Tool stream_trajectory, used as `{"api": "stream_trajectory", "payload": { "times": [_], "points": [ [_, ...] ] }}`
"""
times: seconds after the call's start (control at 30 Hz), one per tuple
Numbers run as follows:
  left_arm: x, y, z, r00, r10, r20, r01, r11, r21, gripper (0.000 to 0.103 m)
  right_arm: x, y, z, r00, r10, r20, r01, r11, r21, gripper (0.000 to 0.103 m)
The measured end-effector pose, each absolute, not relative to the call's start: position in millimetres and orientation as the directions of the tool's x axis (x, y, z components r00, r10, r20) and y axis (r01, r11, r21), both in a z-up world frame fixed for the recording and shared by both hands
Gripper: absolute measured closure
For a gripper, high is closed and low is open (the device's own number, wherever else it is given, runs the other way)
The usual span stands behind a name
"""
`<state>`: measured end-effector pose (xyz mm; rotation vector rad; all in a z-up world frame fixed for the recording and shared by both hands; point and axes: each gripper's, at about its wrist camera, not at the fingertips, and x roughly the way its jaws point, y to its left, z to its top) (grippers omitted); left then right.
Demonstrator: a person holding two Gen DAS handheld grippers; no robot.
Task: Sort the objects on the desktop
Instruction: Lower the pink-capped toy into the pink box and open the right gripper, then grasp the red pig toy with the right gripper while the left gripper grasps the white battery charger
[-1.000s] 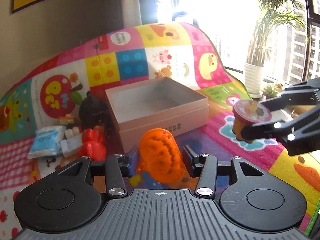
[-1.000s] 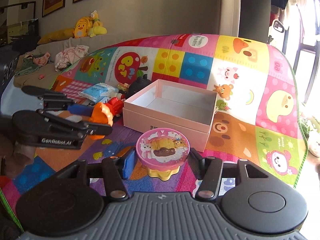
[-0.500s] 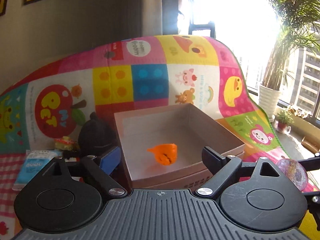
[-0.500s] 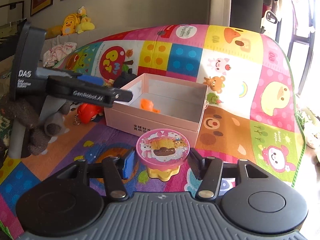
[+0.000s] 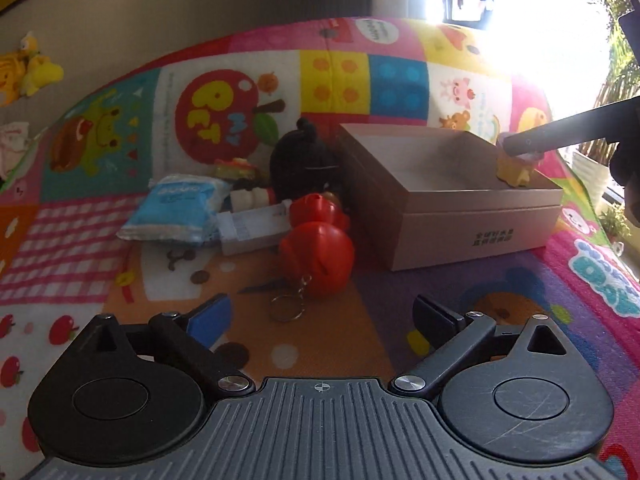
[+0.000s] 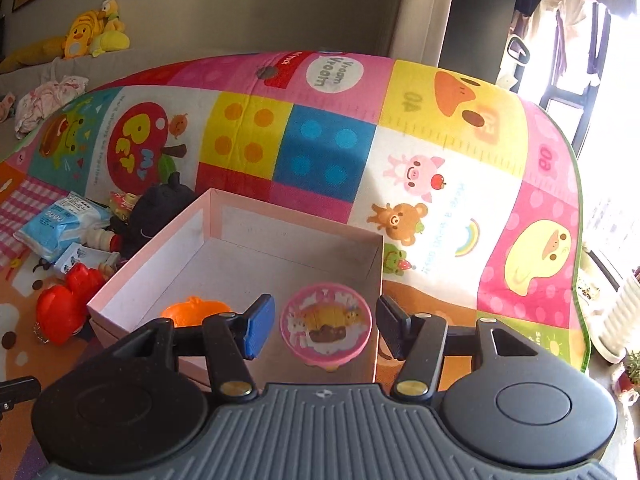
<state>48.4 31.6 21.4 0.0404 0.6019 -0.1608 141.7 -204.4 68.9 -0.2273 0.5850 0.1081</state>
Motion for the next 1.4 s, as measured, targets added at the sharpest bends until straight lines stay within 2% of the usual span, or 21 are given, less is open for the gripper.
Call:
{"api": "stream_trajectory", "payload": {
  "times": [0.07,0.23,0.37,0.47,0.63,0.7,0.73,0.83,1.03,1.2,1.4],
  "points": [
    [51,42,18,0.813,-0.113,-0.571,0.124,0.992,-0.020,0.003,134,-194,68,0.831,0.052,-0.554,-0.190,0.962,-0.195,0.041],
    [58,70,15,0.823,-0.058,-0.565,0.006,0.995,-0.095,0.003,113,-158,72,0.814,0.154,-0.560,-0.319,0.925,-0.209,0.041],
    [60,95,17,0.835,0.058,-0.548,-0.147,0.982,-0.120,0.002,119,-122,83,0.796,0.233,-0.559,-0.398,0.897,-0.193,0.040],
    [60,106,15,0.831,0.011,-0.557,-0.138,0.973,-0.187,0.002,145,-101,88,0.744,0.284,-0.605,-0.433,0.894,-0.112,0.040],
    [56,103,16,0.844,-0.024,-0.536,-0.094,0.977,-0.192,0.002,191,-67,79,0.616,0.334,-0.714,-0.455,0.890,0.024,0.040],
    [55,106,15,0.843,-0.032,-0.538,-0.096,0.973,-0.209,0.001,200,-54,70,0.575,0.321,-0.752,-0.454,0.891,0.033,0.040],
    [55,109,15,0.842,-0.027,-0.539,-0.109,0.970,-0.219,0.001,202,-49,65,0.569,0.307,-0.763,-0.452,0.892,0.022,0.044],
    [53,121,14,0.843,0.019,-0.538,-0.176,0.954,-0.242,0.001,203,-38,53,0.576,0.265,-0.774,-0.460,0.887,-0.038,0.066],
    [53,148,10,0.835,0.043,-0.549,-0.266,0.904,-0.334,0.001,178,-28,45,0.584,0.269,-0.766,-0.535,0.837,-0.114,0.067],
    [51,145,11,0.841,0.043,-0.540,-0.254,0.912,-0.322,0.001,134,-43,47,0.558,0.314,-0.768,-0.609,0.784,-0.121,0.067],
    [51,137,12,0.847,0.045,-0.530,-0.232,0.928,-0.291,0.001,81,-89,47,0.580,0.312,-0.753,-0.610,0.778,-0.148,0.067]
  ]
}}
